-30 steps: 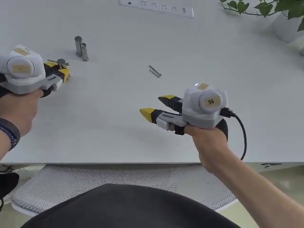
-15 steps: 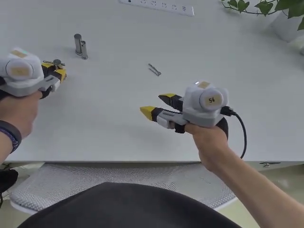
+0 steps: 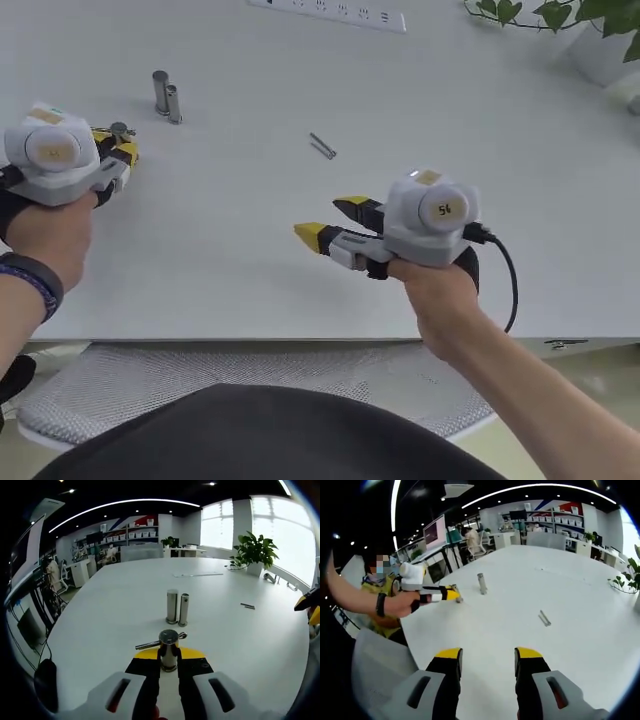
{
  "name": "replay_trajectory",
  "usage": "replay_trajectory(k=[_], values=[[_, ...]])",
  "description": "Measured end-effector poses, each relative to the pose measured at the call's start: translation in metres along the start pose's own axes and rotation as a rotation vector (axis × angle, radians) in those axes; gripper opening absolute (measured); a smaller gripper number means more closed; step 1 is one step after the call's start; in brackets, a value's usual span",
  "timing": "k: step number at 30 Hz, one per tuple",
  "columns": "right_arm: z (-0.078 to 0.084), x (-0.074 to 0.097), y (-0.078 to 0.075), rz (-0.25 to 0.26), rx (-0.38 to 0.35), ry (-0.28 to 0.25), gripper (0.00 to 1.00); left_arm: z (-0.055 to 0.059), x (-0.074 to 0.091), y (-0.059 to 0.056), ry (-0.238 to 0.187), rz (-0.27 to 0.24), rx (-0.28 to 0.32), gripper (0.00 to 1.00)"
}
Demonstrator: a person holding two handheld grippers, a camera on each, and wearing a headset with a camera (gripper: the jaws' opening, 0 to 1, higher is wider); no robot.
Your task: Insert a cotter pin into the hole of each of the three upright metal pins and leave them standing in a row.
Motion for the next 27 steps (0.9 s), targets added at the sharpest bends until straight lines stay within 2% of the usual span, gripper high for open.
replay_trajectory(k=[8,11,14,15,24,27], values=[[-0.001,-0.001,0.001,-0.002,-0.002,-0.003,0.44,0.001,-0.001,0.001,0.004,0.004,0.020,0.11],[-0.002,-0.002,0.001,-0.003,-0.001,-0.006,0.44,0.003,-0.003,0.001,0.018,0.005,0.038,0.12],[-0.003,-0.002,0.001,-0.003,-0.001,-0.009,0.44,0.006,-0.004,0.002,0.032,0.000,0.065,0.19],[-0.003,-0.001,0.001,-0.002,-0.002,-0.010,0.44,0.007,-0.002,0.002,0.033,0.001,0.069,0.18],[-0.003,0.001,-0.002,0.002,-0.009,-0.016,0.44,0.013,0.003,0.001,0.058,0.030,0.080,0.23],[-0.003,0.001,-0.003,-0.003,-0.024,-0.019,0.44,0.013,0.010,0.001,0.053,0.033,0.063,0.25]])
Point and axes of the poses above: the centre of the closed fingertips' face, and the gripper's own axes: x roughly backward along the fingers, y roughly to its left, z roughly out of its underside, the point moved 5 cm from there along x, roughly backward along the fingers, and after that the axes turned 15 degrees about -z, right-handed, at the moved point
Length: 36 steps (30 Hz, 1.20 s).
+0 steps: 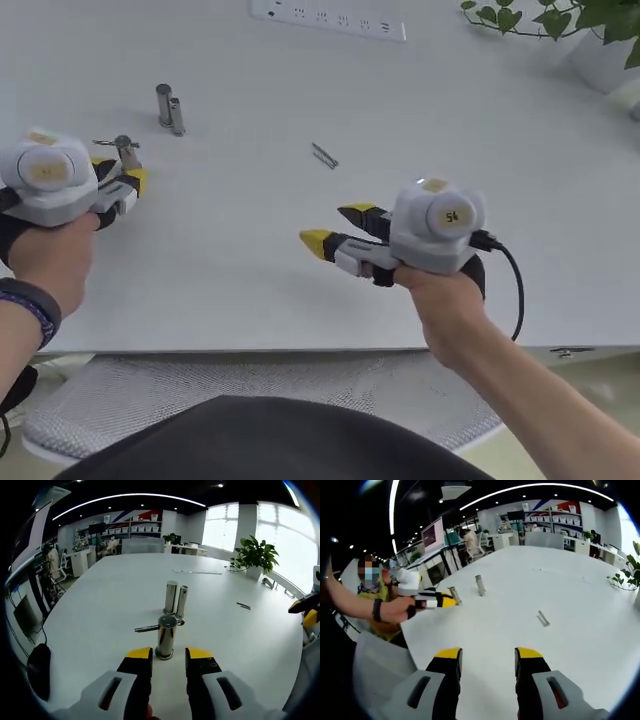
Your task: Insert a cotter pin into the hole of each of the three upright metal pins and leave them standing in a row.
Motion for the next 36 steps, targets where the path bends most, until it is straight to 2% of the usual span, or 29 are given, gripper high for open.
replay_trajectory(k=[9,20,34,36], values=[[-0.001,0.000,-0.002,0.002,-0.009,-0.016,0.45,0.002,0.015,0.009,-0.004,0.000,-0.001,0.24],[0.003,-0.001,-0.002,-0.004,-0.012,-0.019,0.45,0.003,0.041,0.016,-0.011,0.000,-0.018,0.24],[0.008,-0.001,0.002,-0.015,-0.018,-0.014,0.45,0.000,0.070,0.022,-0.027,0.031,-0.053,0.26],[0.008,-0.001,0.002,-0.017,-0.017,-0.011,0.45,-0.001,0.075,0.020,-0.034,0.048,-0.056,0.27]])
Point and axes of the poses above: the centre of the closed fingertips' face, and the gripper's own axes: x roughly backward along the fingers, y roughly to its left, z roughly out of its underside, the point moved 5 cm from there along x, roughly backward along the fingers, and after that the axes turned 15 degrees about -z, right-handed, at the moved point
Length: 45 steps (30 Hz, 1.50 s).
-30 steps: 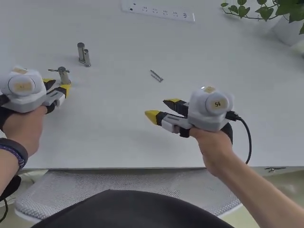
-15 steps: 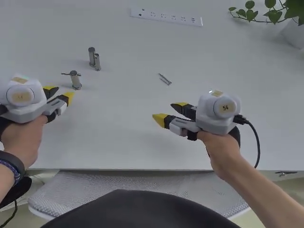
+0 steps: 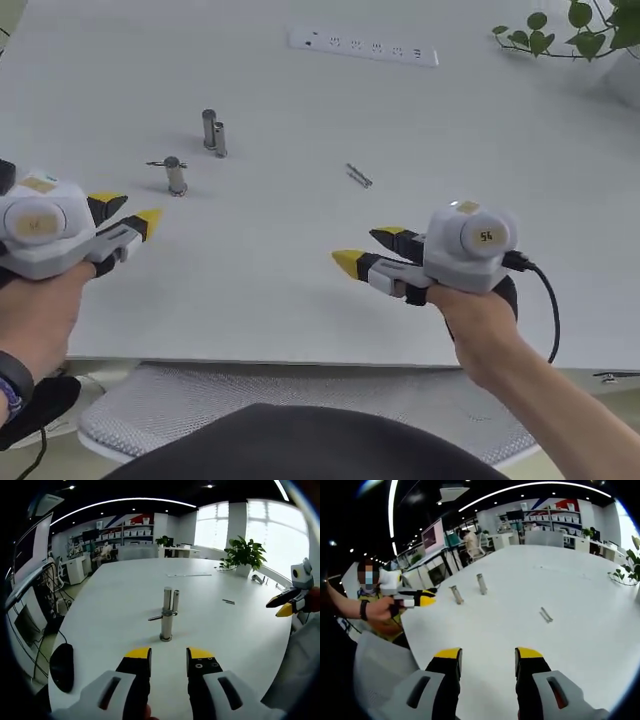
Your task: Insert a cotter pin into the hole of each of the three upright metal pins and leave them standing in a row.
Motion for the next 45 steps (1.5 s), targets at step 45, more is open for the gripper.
replay_trajectory(k=[45], values=[[-0.036,-0.061,-0.010,-0.056,0.039,-0.012,0.43,-0.011,0.032,-0.025,-0.031,0.106,-0.010,0.27]])
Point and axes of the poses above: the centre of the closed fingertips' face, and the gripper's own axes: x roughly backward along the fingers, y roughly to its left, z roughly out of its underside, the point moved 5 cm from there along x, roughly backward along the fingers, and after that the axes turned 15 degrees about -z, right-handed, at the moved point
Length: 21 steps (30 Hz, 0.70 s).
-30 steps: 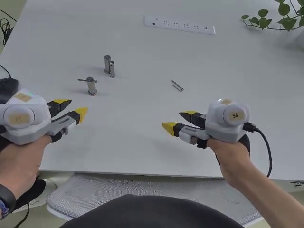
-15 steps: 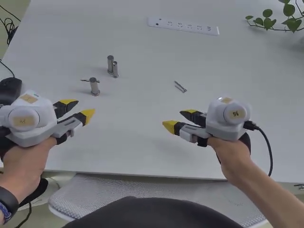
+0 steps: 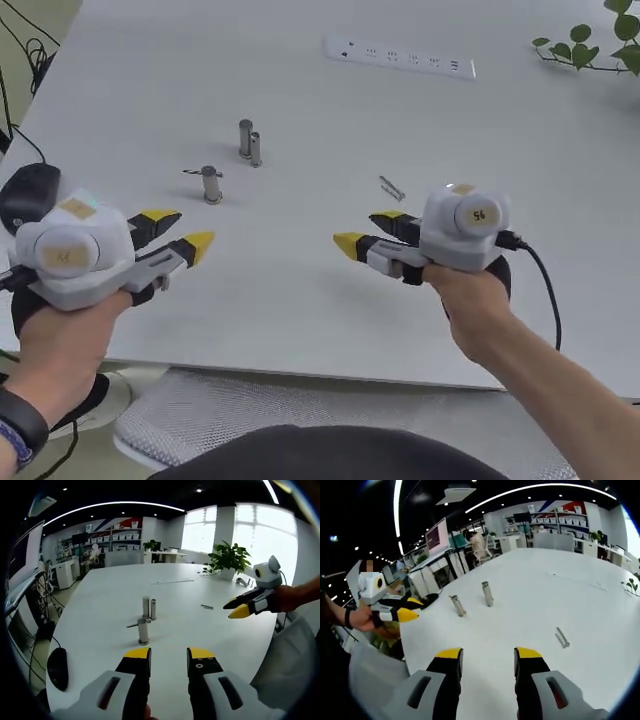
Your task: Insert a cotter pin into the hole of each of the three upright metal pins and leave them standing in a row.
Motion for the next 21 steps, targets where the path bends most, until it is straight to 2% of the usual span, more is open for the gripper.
replay_trajectory(k=[12,21], values=[[-0.031,-0.034,0.004,-0.053,0.047,-0.008,0.43,-0.005,0.004,0.004,-0.014,0.003,-0.001,0.27],[-0.048,-0.058,0.009,-0.088,0.082,0.002,0.43,-0.004,0.006,0.002,-0.014,0.008,-0.007,0.26]])
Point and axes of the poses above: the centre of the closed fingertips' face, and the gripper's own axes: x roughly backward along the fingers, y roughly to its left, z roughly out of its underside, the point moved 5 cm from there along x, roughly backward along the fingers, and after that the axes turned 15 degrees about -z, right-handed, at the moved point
